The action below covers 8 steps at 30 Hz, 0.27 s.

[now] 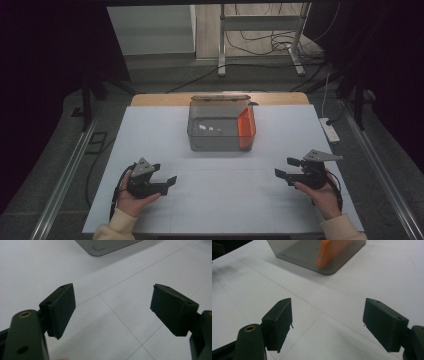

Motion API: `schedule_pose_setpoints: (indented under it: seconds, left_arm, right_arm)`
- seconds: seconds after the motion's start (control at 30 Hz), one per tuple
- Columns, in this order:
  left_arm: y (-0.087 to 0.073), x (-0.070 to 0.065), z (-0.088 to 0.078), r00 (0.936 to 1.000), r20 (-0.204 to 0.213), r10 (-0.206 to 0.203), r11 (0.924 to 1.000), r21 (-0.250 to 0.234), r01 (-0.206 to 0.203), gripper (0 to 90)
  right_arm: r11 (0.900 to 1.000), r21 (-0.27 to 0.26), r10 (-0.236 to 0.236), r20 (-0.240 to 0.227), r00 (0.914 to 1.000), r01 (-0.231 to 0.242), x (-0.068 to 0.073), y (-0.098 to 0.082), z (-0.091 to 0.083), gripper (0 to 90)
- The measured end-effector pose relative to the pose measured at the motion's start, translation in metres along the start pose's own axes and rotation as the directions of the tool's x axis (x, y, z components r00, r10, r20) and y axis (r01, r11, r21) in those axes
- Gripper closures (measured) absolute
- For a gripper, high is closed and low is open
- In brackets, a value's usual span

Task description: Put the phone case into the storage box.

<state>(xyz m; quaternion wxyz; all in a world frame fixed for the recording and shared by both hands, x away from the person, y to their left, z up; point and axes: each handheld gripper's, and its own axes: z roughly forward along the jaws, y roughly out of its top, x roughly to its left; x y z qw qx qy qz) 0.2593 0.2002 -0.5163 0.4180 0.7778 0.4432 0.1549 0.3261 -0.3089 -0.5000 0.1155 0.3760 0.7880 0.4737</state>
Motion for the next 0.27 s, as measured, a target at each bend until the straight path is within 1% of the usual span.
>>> schedule_pose_setpoints:
  seconds: [0.27]
  left_arm:
    - [0.0012, -0.0001, 0.0005, 1.0, -0.002, 0.0, 1.0, -0.004, 0.0, 20.1]
  right_arm:
    - [1.0, 0.02, -0.01, 0.006, 0.9999, 0.01, 0.0003, -0.0036, 0.0016, 23.5]
